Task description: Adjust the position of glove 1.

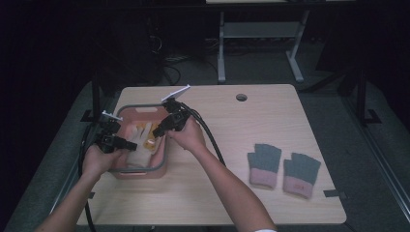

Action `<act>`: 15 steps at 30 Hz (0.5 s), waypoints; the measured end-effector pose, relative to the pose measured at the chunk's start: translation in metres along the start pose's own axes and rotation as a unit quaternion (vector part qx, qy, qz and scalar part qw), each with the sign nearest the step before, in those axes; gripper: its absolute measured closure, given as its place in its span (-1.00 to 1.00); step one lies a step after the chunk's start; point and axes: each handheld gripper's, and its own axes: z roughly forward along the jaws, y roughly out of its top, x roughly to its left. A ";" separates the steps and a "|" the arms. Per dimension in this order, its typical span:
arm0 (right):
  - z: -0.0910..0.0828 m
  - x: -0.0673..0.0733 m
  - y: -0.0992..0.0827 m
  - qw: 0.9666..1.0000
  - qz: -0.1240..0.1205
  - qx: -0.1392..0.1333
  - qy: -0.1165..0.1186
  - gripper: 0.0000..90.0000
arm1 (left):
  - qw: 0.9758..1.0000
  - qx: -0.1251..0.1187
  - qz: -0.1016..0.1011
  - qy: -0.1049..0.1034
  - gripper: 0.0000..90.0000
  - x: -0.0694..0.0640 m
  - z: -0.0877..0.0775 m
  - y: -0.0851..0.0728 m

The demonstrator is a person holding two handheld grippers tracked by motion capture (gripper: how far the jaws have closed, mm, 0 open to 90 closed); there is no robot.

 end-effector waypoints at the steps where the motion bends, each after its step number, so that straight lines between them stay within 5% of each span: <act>1: -0.001 0.000 -0.001 1.000 0.003 0.000 0.001 0.57 | 1.000 0.006 0.004 0.002 0.63 -0.001 0.002 0.000; 8: -0.008 -0.003 -0.006 1.000 0.004 -0.004 0.001 0.56 | 0.999 0.037 0.015 0.024 0.58 -0.003 0.013 0.001; 15: -0.015 -0.005 -0.009 1.000 0.002 -0.009 0.001 0.52 | 1.000 0.007 0.005 0.010 0.50 -0.002 0.005 0.001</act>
